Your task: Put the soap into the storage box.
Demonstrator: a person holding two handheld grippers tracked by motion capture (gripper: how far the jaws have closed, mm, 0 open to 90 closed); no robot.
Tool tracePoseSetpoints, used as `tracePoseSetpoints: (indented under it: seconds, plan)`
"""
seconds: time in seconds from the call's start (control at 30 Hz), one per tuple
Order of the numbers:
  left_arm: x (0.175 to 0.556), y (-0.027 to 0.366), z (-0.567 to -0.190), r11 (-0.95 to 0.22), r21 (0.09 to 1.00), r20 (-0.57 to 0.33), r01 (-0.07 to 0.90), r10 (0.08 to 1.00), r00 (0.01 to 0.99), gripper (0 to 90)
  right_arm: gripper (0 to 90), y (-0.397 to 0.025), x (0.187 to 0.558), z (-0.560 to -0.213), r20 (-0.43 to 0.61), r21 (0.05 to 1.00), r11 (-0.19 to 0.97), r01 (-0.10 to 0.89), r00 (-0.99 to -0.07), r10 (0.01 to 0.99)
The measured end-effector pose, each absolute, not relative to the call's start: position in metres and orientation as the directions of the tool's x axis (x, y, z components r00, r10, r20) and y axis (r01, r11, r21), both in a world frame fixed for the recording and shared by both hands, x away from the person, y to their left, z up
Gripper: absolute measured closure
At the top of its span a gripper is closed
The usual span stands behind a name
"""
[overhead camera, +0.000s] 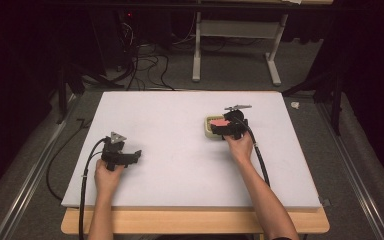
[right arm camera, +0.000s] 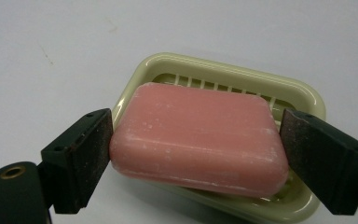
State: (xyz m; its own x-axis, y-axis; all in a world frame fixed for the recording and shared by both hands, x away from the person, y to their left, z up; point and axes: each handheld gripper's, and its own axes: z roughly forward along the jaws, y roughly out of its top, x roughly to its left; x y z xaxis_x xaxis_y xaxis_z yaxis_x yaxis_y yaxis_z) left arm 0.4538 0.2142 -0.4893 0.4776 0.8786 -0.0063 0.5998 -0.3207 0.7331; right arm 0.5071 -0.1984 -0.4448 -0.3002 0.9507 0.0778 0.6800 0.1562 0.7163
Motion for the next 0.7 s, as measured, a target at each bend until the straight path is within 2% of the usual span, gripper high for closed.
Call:
tracePoseSetpoints:
  seconds: [0.7]
  plan:
    - [0.454, 0.214, -0.489, -0.321, 0.733, -0.006, 0.600, 0.879, 0.478, 15.5, 12.3, -0.210, 0.492, -0.432, 0.069, 0.749, 0.160, 0.643, -0.316, 0.946]
